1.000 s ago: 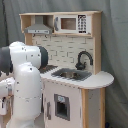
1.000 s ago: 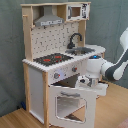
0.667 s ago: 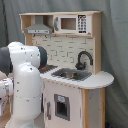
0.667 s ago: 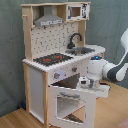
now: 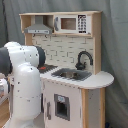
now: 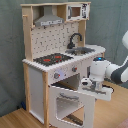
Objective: Play with the kitchen
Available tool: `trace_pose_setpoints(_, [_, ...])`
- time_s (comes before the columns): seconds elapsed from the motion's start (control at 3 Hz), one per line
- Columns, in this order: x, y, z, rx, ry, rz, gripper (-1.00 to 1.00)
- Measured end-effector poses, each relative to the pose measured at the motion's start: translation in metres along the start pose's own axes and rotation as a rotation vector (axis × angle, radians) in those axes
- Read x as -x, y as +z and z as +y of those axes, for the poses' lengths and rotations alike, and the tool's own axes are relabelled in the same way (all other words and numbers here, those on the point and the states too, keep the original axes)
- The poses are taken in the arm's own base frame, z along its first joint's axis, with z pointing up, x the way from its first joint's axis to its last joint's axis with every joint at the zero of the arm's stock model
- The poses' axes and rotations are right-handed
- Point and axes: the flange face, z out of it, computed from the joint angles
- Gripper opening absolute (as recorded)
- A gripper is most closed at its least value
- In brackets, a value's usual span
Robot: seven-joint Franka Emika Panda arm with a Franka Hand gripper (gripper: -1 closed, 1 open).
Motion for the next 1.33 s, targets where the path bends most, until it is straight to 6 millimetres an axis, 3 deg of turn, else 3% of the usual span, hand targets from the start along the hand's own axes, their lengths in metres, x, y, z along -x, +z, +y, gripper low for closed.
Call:
trace_pose_setpoints(0.33, [-0.005,-0.003,-0.013,-0.001,0.07,0.008,-1.0])
trace_pose_setpoints(0.67, [-0.002,-0.002,-0.008,0.021,0.09,-0.019,-1.0])
trace_pose_setpoints(1.0, [-0.001,-0.002,-0.006,0.027,0.094,-0.021,1.0])
trace_pose_setpoints(1.33, [-0.004,-0.011,0.005,0.078,0.123,-0.033,1.0])
